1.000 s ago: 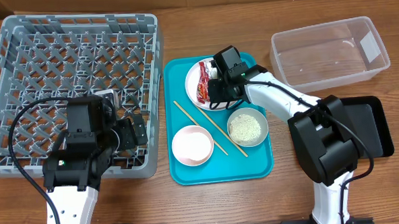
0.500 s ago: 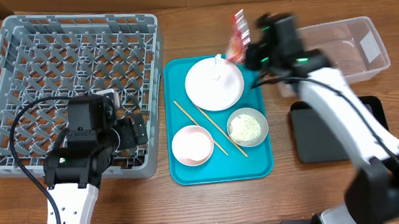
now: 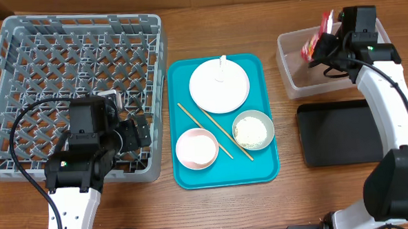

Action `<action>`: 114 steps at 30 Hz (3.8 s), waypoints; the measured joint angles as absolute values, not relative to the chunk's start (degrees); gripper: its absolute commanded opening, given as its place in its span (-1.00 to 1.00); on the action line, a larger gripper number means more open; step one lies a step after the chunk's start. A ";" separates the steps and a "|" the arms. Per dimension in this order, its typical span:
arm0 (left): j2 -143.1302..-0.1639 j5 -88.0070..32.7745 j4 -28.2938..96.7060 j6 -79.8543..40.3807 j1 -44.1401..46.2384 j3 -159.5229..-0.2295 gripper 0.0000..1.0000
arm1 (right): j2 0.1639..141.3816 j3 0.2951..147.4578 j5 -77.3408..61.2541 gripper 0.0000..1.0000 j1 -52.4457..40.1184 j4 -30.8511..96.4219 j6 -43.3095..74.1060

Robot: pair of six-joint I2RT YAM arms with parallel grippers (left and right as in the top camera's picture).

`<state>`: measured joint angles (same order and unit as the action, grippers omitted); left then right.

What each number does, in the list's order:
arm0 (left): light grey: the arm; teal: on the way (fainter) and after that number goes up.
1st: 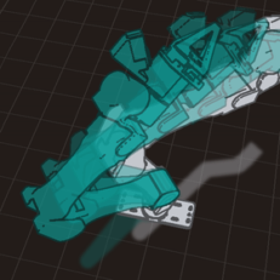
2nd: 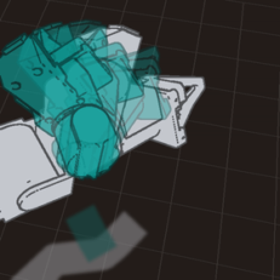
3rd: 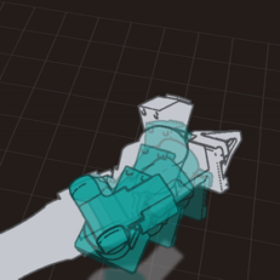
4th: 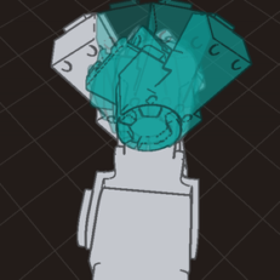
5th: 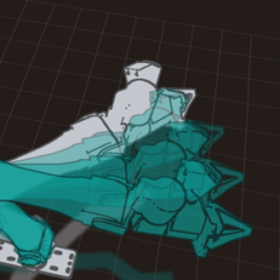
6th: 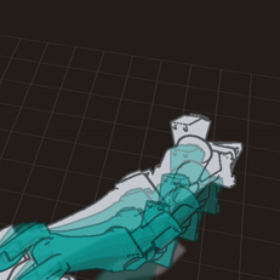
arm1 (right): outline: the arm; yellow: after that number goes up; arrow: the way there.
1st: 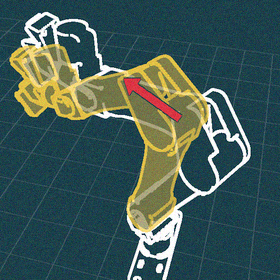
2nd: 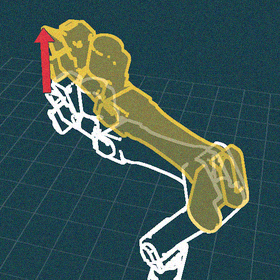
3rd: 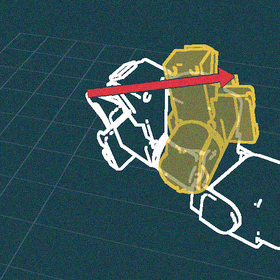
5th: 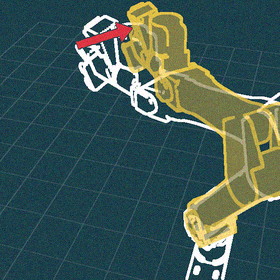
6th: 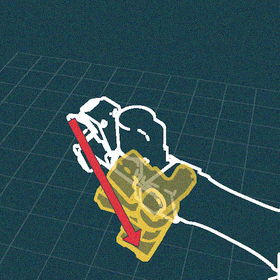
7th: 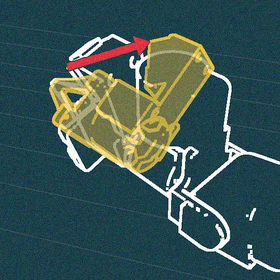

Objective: Sort waste into correct bins and load items into the dishwasher
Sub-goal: 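Carry the red wrapper to the clear bin and release it, then move the right gripper back and grasp the white tissue on the plate, then carry the tissue to the clear bin and drop it in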

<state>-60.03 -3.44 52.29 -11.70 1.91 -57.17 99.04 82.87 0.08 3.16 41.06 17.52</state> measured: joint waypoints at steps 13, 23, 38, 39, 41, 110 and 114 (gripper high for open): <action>-60.03 -3.44 52.27 -11.70 1.91 -57.17 1.00 | 98.48 82.85 -12.62 0.55 -0.49 36.82 17.39; -60.05 -3.44 52.27 -11.70 1.91 -57.17 0.99 | 102.17 82.87 -8.56 0.59 -17.50 30.83 17.39; -60.05 -3.44 52.29 -11.70 1.91 -57.17 1.00 | 117.71 82.85 -1.50 0.37 -25.17 18.04 18.98; -60.05 -3.46 52.29 -11.70 1.91 -57.17 1.00 | 119.17 82.85 -1.04 0.36 -25.15 18.00 20.32; -60.05 -3.44 52.29 -11.70 1.91 -57.17 0.99 | 120.51 82.85 -0.78 0.34 -25.17 17.65 20.95; -60.07 -3.44 52.23 -11.70 1.91 -57.17 1.00 | 96.64 82.04 0.40 0.04 -0.40 47.64 20.78; -60.07 -3.46 52.14 -11.70 1.91 -57.17 1.00 | 90.41 82.15 -6.42 0.17 -2.74 54.87 16.29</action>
<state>-60.07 -3.46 52.14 -11.70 1.91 -57.17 90.41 82.15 -6.42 -2.74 54.87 16.29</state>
